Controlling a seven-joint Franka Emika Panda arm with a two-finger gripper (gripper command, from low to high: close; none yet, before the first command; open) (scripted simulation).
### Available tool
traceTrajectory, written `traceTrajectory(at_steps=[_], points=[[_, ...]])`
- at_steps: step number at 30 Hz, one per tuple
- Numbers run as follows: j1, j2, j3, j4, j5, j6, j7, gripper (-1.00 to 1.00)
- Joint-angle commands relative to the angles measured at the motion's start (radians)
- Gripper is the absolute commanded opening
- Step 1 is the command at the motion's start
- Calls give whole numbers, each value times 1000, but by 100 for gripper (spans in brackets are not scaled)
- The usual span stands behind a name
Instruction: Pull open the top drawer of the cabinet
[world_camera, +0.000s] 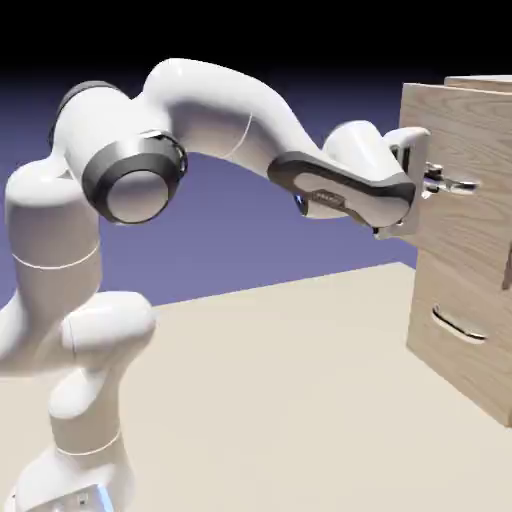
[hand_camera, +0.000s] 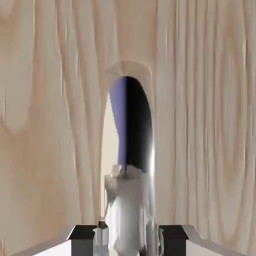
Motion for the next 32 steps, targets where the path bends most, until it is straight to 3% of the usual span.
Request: traceTrajectory(at_steps=[1,15,24,29,30,32], points=[[-36,-11,36,-19,5,-5,-11,-100],[-541,-336,512,-422,147,-63,-275,-100],[-823,-172,764,-386,0,4,72,-100],[-946,-311,866,-511,40,37,28,-100],[-946,-311,866,-511,40,37,28,100],[-969,-347,882,-538,53,49,14,100]])
